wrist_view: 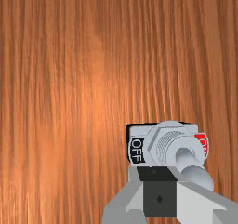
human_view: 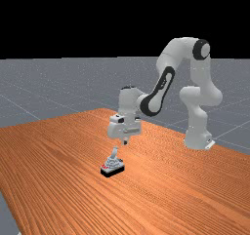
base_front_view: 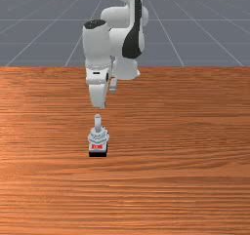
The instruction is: Turn on the trigger
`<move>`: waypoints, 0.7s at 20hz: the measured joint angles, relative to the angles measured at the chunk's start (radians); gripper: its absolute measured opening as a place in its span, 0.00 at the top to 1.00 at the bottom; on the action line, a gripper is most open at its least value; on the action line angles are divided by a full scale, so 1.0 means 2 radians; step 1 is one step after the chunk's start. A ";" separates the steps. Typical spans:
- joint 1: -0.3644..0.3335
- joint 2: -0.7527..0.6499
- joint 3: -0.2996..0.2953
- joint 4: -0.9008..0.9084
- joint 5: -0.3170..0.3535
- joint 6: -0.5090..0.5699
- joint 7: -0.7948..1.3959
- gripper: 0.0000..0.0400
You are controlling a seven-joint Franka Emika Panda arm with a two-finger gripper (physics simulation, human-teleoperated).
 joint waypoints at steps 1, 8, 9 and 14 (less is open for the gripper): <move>-0.004 0.007 0.004 0.011 0.002 -0.005 -0.013 1.00; -0.009 0.045 0.010 0.064 0.019 -0.009 0.009 1.00; -0.008 0.045 0.009 0.066 0.017 -0.012 0.011 1.00; 0.019 0.014 -0.017 0.015 -0.030 0.008 0.045 1.00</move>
